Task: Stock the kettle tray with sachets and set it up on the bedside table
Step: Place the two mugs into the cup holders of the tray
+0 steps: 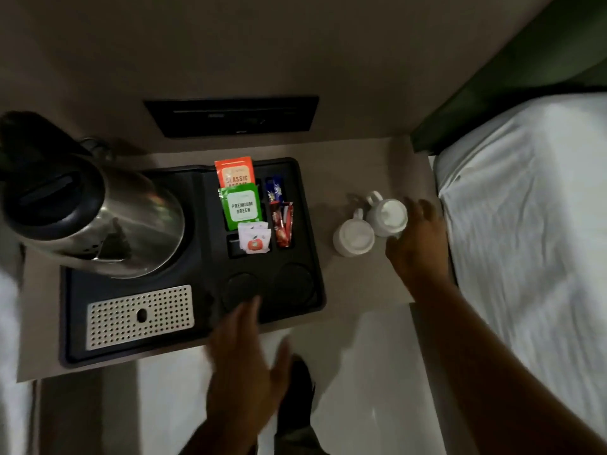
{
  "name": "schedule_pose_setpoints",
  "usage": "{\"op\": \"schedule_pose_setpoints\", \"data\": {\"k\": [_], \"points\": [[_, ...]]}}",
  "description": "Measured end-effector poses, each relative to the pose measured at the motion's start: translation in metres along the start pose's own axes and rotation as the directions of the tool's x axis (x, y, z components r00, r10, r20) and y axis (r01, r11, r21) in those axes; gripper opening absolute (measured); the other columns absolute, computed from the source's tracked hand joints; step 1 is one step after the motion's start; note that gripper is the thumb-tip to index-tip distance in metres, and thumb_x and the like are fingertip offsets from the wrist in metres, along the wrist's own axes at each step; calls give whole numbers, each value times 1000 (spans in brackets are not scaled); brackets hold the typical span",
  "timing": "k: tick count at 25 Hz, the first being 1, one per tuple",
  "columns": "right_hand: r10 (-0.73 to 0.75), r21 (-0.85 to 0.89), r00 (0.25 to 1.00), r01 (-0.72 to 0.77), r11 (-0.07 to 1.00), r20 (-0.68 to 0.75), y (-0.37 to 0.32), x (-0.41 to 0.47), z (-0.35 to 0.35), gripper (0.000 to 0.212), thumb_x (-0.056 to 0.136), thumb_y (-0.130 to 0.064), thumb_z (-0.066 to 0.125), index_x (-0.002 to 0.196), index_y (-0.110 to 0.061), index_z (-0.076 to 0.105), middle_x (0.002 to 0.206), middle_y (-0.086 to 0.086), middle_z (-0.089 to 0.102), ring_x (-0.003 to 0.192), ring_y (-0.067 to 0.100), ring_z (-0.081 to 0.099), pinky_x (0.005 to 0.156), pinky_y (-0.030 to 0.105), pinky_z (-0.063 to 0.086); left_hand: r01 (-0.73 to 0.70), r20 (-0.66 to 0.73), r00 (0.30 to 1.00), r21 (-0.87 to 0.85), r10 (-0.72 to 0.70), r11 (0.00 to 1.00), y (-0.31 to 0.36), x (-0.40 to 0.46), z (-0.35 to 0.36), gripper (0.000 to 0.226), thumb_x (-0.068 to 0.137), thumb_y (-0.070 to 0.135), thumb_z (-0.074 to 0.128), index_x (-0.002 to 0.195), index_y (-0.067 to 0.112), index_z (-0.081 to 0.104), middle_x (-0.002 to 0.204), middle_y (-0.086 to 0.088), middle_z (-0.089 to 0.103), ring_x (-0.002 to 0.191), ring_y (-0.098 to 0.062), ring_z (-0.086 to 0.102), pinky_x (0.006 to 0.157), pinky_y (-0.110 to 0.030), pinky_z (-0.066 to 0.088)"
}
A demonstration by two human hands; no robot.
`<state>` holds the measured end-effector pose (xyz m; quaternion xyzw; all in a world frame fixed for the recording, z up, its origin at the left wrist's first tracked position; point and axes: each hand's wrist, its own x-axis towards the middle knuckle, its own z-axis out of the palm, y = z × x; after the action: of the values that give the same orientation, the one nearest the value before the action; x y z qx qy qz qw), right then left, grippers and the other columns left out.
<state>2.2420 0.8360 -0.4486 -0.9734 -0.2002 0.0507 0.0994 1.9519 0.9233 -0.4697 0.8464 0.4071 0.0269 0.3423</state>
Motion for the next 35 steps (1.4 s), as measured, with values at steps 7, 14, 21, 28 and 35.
{"op": "schedule_pose_setpoints", "data": {"k": [7,14,21,28,35], "points": [[-8,-18,889,19,1000,458,25,63,37,92,67,-21,85,143,-21,33,137,16,41,119,38,49,94,43,44,-245,259,949,253,178,936,125,158,96,95,70,54,77,142,11,33,145,-12,42,130,-31,40,102,-46,35],[17,324,976,-89,942,219,0,10,21,82,55,-35,86,122,-26,40,116,7,58,99,27,59,73,33,47,-229,131,966,18,225,973,94,135,60,78,65,40,85,128,13,48,125,-10,59,115,-30,51,92,-41,48],[-14,304,908,-125,944,418,-92,-92,57,84,55,-36,85,120,-32,33,120,0,53,107,22,50,80,39,52,84,74,993,73,-90,994,-21,77,-17,85,62,37,87,134,16,47,128,-8,54,120,-23,46,92,-38,49],[-24,159,919,-42,986,394,-103,-101,80,86,54,-38,87,121,-25,35,121,4,53,110,26,49,73,36,46,40,66,997,76,-45,996,-40,75,0,82,67,45,81,134,15,45,130,-5,54,122,-22,45,94,-34,46],[3,78,886,-45,996,464,-110,-104,77,94,57,-36,87,131,-20,32,131,8,44,119,29,43,84,41,49,8,70,997,163,-20,987,-40,78,2,80,69,44,81,133,14,44,132,-6,54,119,-24,46,96,-35,43]]}}
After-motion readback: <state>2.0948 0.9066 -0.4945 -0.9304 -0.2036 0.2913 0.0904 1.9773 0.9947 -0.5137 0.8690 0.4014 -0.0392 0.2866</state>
